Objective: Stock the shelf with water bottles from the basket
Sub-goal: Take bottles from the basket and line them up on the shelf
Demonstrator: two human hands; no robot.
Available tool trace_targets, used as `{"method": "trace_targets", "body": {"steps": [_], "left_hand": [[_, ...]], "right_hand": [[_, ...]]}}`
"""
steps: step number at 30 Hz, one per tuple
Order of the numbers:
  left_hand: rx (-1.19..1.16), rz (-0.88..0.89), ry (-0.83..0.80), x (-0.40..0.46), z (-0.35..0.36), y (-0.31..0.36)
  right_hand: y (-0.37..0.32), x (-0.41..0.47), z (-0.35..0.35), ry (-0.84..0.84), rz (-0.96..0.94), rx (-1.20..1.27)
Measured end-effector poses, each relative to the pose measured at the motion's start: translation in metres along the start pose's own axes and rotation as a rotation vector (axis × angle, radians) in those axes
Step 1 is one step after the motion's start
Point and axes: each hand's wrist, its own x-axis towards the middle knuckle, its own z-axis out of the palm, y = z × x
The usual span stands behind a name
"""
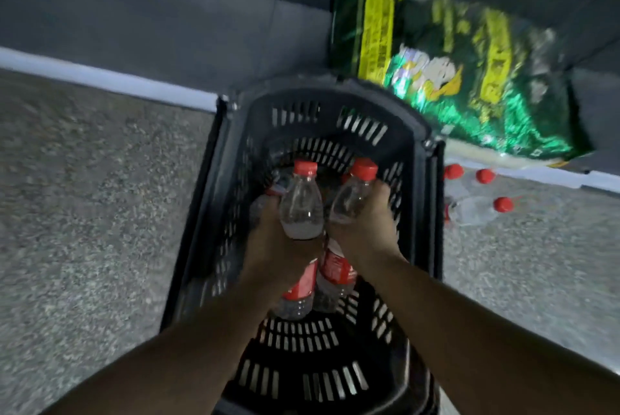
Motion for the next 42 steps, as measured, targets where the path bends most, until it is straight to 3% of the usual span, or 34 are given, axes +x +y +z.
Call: {"method": "trace_targets", "body": {"steps": [11,22,30,42], "left_hand": [[-0.084,0.412,-0.055,-0.146,-0.141,0.300],[-0.121,0.832,-0.041,-0.295,-0.272,0.556],[-0.086,1.012,0.038,-0.352,-0.312,0.664],[-0.120,1.135,0.128,-0.362,-0.291,0.800]], "right_hand": [[-0.256,-0.148,-0.210,0.208,-0.402,0.118],[-0.486,-0.326,-0.393,0.550,-0.775,0.119],[-0.556,-0.394,-0.454,0.663,-0.878,0.164],[-0.633,-0.385,-0.540,0.657,-1.016,0.157]]}}
